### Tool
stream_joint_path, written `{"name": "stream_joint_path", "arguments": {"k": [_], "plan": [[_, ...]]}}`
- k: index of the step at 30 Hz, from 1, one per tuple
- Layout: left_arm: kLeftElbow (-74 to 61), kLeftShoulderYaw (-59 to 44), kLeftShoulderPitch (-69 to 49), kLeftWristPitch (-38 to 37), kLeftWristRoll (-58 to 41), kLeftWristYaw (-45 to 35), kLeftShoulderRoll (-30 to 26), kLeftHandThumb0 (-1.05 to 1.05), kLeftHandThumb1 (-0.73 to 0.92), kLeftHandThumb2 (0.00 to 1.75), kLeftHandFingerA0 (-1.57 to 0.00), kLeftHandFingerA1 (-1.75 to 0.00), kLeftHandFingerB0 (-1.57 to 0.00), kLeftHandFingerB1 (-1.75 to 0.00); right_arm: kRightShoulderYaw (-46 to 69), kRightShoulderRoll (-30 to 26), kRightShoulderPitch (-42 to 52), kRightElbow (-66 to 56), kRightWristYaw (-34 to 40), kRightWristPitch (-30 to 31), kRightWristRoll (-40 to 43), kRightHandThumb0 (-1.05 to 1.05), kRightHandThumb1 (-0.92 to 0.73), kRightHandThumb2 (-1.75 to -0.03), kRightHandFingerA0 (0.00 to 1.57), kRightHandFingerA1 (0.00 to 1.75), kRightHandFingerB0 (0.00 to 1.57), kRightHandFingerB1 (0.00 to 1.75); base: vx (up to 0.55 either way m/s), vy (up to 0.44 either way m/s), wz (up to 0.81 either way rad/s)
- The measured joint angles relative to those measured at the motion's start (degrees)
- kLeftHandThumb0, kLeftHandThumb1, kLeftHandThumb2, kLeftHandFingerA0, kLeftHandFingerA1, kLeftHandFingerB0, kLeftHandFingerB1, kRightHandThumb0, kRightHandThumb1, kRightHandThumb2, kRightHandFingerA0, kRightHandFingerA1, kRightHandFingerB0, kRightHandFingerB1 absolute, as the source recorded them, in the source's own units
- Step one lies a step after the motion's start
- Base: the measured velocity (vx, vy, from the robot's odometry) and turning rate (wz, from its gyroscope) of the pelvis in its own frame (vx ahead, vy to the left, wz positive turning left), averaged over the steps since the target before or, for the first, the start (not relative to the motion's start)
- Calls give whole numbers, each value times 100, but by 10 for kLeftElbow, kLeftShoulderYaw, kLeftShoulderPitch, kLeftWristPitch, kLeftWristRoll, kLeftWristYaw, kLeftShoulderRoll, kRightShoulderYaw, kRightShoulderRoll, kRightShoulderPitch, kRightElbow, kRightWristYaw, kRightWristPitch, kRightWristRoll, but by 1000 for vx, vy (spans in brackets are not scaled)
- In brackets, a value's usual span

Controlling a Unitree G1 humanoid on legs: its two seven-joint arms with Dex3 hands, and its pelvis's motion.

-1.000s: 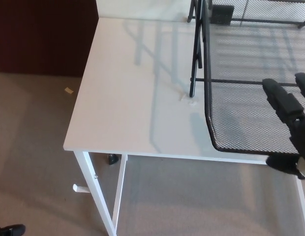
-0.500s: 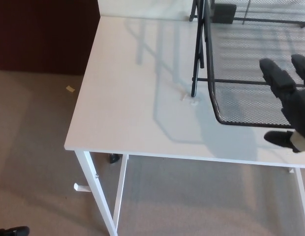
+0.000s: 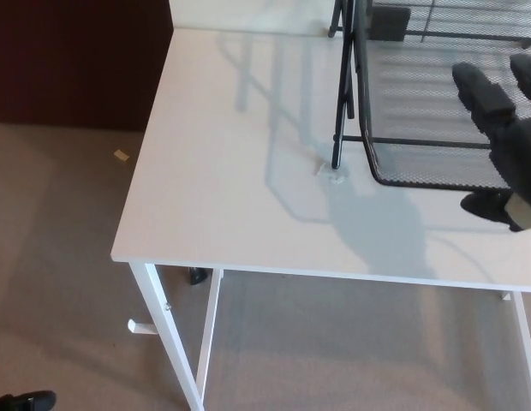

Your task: The robot walk towards a table in front and then pushes a layer of a file tray back to its original position using its right hand

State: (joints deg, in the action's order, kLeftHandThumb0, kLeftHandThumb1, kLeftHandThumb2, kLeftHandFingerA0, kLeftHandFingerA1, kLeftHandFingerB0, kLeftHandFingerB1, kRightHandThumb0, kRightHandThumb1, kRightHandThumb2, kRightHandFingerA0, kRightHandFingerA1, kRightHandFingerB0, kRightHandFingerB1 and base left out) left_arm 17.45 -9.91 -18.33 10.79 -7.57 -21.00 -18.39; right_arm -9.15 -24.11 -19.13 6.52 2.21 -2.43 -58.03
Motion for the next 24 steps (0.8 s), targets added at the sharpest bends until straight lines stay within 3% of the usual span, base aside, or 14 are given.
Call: {"name": "stream_joint_path", "arguments": {"k": [24], "plan": [[-15,16,0,-4,9,-3,-7,-14,54,55,-45,-41,-39,-37,-51,-2,-107,132,-13,28,26,-69,-43,-76,0,0,0,4,0,0,0]]}}
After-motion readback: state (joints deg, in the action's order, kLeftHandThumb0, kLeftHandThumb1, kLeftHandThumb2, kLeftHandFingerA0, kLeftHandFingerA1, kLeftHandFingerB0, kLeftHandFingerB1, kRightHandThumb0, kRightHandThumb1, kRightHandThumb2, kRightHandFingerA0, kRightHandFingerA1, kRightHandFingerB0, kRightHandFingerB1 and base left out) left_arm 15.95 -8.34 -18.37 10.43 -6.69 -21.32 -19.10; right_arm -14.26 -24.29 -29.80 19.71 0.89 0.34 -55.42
